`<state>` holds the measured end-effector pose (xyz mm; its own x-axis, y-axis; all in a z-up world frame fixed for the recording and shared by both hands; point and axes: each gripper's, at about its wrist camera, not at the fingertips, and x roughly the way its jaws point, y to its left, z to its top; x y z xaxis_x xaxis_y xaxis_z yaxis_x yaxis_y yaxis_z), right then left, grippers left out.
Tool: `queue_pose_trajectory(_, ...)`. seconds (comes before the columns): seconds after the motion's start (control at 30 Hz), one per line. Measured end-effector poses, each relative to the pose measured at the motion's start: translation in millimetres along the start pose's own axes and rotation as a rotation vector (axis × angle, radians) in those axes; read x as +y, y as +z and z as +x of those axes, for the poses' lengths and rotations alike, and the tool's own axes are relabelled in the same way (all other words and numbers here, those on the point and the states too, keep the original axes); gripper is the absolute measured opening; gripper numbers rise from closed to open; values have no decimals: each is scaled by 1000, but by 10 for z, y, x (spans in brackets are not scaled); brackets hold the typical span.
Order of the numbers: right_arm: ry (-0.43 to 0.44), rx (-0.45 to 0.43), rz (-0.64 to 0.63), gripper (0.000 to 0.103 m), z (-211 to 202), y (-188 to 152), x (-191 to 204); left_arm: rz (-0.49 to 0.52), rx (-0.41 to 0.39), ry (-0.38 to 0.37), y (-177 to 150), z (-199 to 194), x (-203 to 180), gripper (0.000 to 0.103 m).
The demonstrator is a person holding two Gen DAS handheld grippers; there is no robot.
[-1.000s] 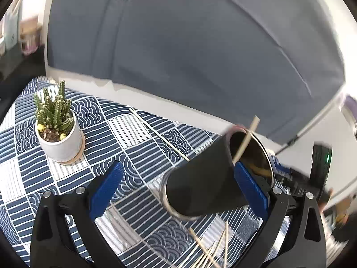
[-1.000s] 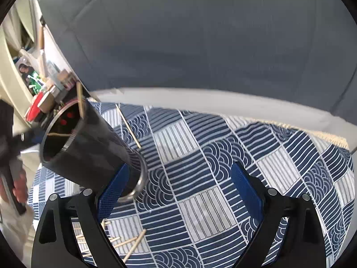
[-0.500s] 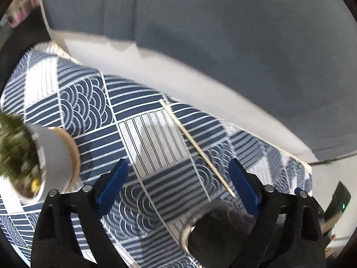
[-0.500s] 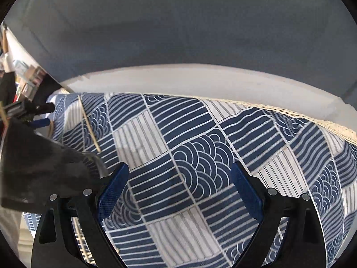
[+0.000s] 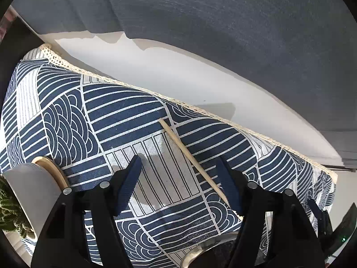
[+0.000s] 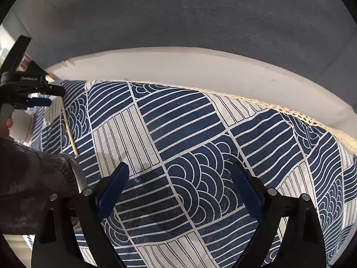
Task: Organize utensils
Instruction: 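Lower both tools toward the remaining sticks near the cactus pot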
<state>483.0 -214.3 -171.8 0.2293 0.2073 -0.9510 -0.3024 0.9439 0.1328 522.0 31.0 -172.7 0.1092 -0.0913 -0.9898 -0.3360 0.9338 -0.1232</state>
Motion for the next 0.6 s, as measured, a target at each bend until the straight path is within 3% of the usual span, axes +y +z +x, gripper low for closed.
queue_pose_trajectory(0.03, 2, 6, -1, 85, 9, 1, 22, 4, -1, 17, -9, 8, -21, 65)
queue_pose_trajectory(0.07, 5, 9, -2, 72, 20, 7, 53, 7, -5, 30, -14, 14, -29, 63)
queue_pose_trajectory(0.1, -2, 17, -5, 68, 39, 5, 89, 11, -9, 52, -27, 16, -38, 57)
queue_pose_trajectory(0.17, -54, 8, -17, 49, 53, 4, 151, 9, -10, 75, -15, 40, -86, 49)
queue_pose_trajectory(0.2, -71, 4, -21, 43, 56, -5, 175, 10, -9, 98, -25, 43, -84, 40)
queue_pose_trajectory(0.23, -82, 1, -22, 31, 51, -13, 182, 13, -12, 115, -32, 36, -80, 25)
queue_pose_trajectory(0.27, -90, 1, -17, 20, 46, -22, 183, 12, -14, 117, -34, 26, -92, 20)
queue_pose_trajectory(0.33, -75, 9, 3, 11, 23, -37, 182, -3, -11, 103, -55, 30, -68, 16)
queue_pose_trajectory(0.43, -74, 11, 17, 11, -3, -90, 173, 12, -11, 81, -35, 25, -63, 16)
queue_pose_trajectory(0.5, -78, 0, 20, 11, -62, -151, 159, -17, 4, 27, -59, 25, 16, 14)
queue_pose_trajectory(0.6, -80, -7, 26, 11, -135, -232, 142, -54, 12, -33, -92, -55, 224, 1)
